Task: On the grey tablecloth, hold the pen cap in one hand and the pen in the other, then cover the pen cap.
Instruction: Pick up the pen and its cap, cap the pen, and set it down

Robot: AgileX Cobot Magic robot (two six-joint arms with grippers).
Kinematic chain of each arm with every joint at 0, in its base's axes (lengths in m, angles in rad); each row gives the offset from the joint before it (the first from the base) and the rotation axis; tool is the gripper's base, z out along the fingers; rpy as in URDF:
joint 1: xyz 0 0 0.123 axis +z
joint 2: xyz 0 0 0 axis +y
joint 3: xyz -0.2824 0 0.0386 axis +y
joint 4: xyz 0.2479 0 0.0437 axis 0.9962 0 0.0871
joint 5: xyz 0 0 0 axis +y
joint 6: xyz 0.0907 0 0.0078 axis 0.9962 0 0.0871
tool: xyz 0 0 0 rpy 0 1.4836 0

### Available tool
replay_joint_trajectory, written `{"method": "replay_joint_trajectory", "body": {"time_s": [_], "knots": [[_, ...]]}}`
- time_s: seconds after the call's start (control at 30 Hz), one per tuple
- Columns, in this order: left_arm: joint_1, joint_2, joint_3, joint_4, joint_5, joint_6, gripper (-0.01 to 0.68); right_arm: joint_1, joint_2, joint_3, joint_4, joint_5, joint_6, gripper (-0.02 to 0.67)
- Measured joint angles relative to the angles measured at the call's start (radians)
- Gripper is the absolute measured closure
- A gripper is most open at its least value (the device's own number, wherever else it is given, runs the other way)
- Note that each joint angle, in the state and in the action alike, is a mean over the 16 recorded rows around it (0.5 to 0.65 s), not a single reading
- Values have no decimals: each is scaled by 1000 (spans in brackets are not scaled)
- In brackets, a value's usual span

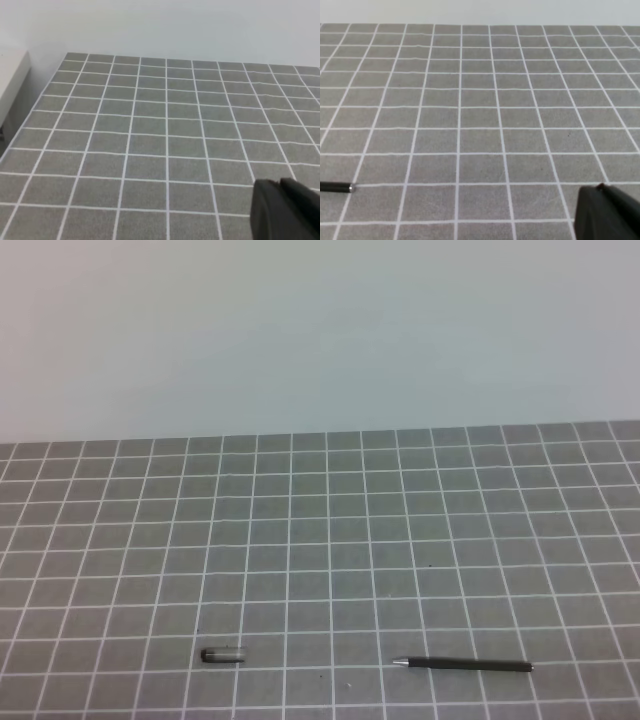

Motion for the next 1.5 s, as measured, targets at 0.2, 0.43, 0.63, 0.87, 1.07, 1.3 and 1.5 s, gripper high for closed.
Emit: {"method": "replay_joint_trajectory", "body": {"time_s": [0.2,0.43,0.63,0.87,1.07,1.3,1.5], "knots": [[0,0,0,2,0,1,673,0,0,0,0,1,0,645],[0,0,0,3,-2,1,673,0,0,0,0,1,0,645],[0,0,0,3,-4,1,673,0,0,0,0,1,0,645],[0,0,0,2,-11,1,673,0,0,0,0,1,0,645],[0,0,0,0,-52,1,673,0,0,0,0,-4,0,645],[0,0,0,-1,-115,1,673,0,0,1,0,-16,0,645],[0,0,0,-1,-147,1,673,0,0,2,0,-26,0,645]]}}
